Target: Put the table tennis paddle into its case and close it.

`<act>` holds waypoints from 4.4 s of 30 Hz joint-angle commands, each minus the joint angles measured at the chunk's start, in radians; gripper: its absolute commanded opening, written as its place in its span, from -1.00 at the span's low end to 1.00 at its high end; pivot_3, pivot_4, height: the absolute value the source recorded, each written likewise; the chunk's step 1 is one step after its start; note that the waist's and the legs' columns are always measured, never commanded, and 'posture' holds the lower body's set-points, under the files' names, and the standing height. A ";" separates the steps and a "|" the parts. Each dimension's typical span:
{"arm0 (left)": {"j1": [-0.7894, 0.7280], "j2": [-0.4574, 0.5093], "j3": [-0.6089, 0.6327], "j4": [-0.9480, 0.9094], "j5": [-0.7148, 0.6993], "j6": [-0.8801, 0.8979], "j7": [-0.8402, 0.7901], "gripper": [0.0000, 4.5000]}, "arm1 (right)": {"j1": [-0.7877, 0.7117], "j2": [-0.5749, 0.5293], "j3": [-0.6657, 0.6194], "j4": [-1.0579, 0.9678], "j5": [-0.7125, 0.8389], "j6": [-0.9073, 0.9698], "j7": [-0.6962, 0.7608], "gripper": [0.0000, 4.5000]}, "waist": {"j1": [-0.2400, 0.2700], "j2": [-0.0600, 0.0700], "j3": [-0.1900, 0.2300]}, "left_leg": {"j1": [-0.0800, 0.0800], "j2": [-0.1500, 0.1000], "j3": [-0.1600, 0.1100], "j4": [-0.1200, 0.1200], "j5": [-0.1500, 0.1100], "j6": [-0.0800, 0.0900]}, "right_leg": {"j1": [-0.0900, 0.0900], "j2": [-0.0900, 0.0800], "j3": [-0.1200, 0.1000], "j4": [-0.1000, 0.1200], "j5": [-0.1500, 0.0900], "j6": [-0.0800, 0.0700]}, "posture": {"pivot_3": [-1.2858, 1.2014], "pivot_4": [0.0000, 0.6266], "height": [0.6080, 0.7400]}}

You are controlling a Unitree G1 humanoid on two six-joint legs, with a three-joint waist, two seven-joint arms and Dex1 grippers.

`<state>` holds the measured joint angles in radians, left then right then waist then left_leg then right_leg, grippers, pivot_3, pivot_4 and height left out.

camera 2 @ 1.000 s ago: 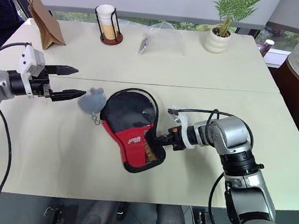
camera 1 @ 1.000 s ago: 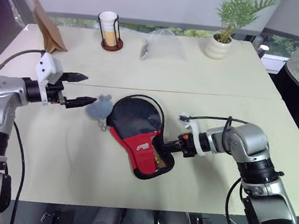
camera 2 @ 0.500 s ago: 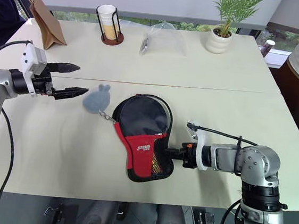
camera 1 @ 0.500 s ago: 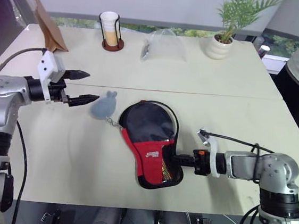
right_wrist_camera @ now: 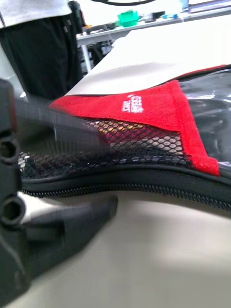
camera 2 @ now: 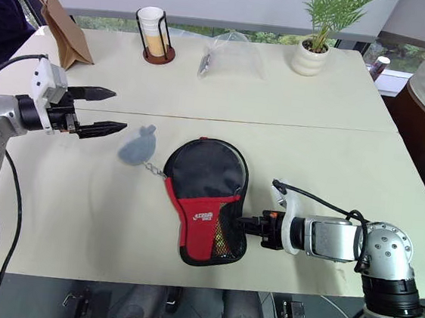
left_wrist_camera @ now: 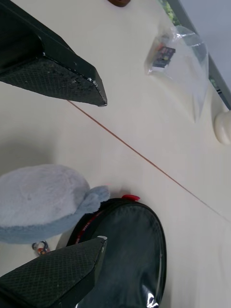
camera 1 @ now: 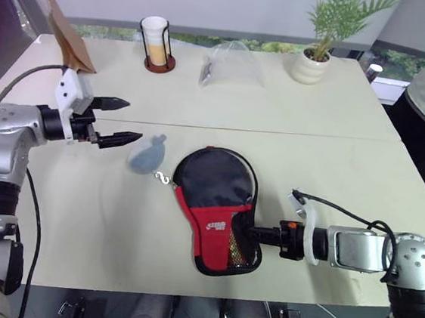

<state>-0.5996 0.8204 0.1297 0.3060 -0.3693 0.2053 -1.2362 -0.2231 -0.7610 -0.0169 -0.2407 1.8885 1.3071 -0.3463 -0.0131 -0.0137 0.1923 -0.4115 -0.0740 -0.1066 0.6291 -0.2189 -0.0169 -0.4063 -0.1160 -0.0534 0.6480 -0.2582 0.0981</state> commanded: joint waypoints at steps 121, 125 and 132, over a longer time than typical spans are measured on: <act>-0.752 -0.803 -0.082 1.037 0.476 -0.300 0.180 0.66 | -0.231 0.356 0.552 0.112 -1.854 -0.409 1.095 1.00 | -0.002 -0.003 -0.006 | 0.005 -0.001 0.000 0.001 0.001 -0.001 | 0.004 0.003 0.000 0.003 0.001 0.003 | 0.03 -0.52 1.00; -0.771 -0.793 -0.017 1.028 0.408 -0.252 0.183 0.66 | -0.242 0.344 0.540 0.131 -1.858 -0.428 1.109 1.00 | -0.002 -0.003 -0.006 | 0.005 -0.001 0.000 0.002 0.001 -0.001 | 0.004 0.003 0.000 0.003 0.001 0.004 | 0.03 -0.52 1.00; -0.785 -0.729 0.027 1.010 0.359 -0.230 0.188 0.66 | -0.259 0.319 0.521 0.159 -1.860 -0.470 1.136 1.00 | -0.002 -0.003 -0.007 | 0.005 -0.001 0.000 0.002 0.001 -0.001 | 0.004 0.003 0.000 0.003 0.001 0.004 | 0.03 -0.52 1.00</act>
<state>-1.3617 0.0692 0.1396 1.3477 0.0100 -0.0258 -1.0422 -0.5278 -0.3961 0.4520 -0.1836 0.0552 0.7971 0.7759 -0.0151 -0.0164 0.1857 -0.4066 -0.0746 -0.1069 0.6308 -0.2184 -0.0182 -0.4019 -0.1130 -0.0537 0.6509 -0.2570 0.1019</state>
